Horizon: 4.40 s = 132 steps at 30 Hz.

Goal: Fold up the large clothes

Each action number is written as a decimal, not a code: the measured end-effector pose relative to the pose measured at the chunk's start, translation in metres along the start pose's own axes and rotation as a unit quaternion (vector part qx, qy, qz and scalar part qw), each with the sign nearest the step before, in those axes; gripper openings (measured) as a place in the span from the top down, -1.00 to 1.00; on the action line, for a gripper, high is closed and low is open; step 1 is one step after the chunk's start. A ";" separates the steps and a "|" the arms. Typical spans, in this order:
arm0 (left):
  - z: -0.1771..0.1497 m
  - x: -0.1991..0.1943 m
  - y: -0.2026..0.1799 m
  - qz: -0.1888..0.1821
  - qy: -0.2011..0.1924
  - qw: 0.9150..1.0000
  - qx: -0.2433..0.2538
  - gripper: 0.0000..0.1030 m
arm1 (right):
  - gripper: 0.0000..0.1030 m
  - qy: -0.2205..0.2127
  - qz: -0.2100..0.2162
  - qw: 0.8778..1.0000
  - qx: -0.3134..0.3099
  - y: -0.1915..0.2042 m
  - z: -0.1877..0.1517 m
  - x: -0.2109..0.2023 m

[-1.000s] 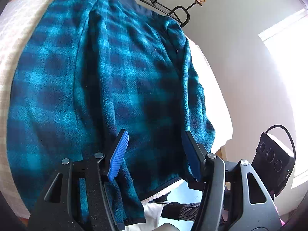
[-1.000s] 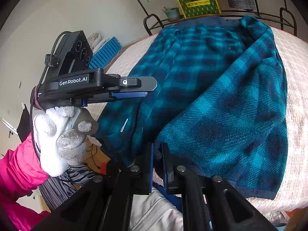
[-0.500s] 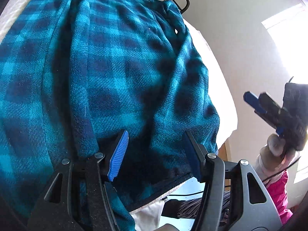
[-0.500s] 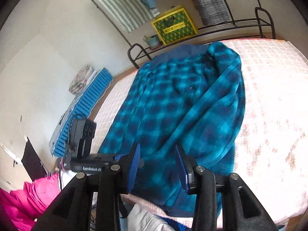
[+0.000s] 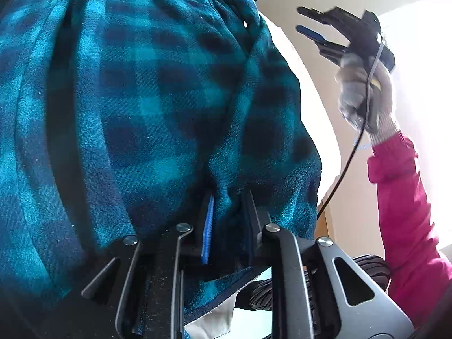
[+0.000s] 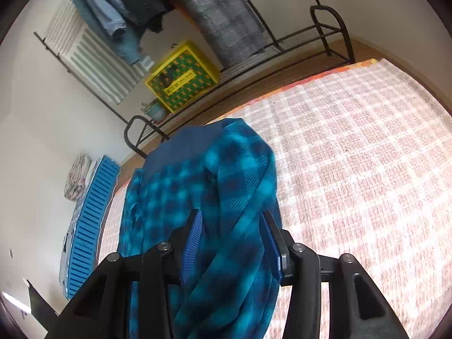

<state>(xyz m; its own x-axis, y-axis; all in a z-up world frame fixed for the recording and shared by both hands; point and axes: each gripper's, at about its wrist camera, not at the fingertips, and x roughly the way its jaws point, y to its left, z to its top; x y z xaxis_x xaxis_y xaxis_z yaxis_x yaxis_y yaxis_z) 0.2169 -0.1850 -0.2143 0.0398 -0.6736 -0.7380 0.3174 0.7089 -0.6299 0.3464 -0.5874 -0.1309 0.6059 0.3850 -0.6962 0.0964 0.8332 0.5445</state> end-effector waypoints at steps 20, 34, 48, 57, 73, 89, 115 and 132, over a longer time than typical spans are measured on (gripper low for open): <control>-0.019 -0.022 -0.051 0.005 -0.025 0.996 0.082 0.99 | 0.98 -0.022 -0.120 0.990 -0.075 0.038 0.058 0.044; -0.045 -0.032 -0.054 0.004 -0.026 0.995 0.091 0.99 | 0.98 0.055 -0.110 0.962 -0.244 0.181 0.037 0.159; -0.049 -0.041 -0.033 0.017 -0.021 0.998 0.050 0.99 | 0.51 0.076 -0.074 0.970 -0.220 0.165 0.016 0.139; -0.053 -0.077 -0.014 -0.003 -0.046 0.999 -0.005 0.30 | 0.39 0.025 -0.018 0.985 -0.169 0.126 -0.037 -0.048; -0.042 -0.067 0.004 -0.040 -0.039 0.995 -0.079 0.30 | -0.08 0.158 0.084 0.983 -0.035 0.050 -0.214 -0.036; -0.049 -0.055 -0.015 -0.008 -0.038 0.999 -0.024 0.97 | 0.83 0.140 0.082 0.983 -0.089 0.065 -0.220 -0.043; -0.055 -0.047 -0.018 -0.013 -0.039 0.998 -0.036 0.99 | 0.88 0.180 0.092 0.976 -0.086 0.054 -0.233 -0.057; -0.062 -0.030 -0.041 0.063 -0.029 0.997 0.033 1.00 | 0.60 0.197 0.018 0.977 -0.078 0.035 -0.250 -0.067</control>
<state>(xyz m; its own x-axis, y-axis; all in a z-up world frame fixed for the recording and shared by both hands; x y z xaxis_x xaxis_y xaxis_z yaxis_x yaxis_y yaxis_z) 0.1440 -0.1807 -0.1810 0.1373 -0.5917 -0.7944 0.3683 0.7750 -0.5136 0.1120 -0.4849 -0.1817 0.2535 0.5127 -0.8203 -0.0607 0.8548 0.5155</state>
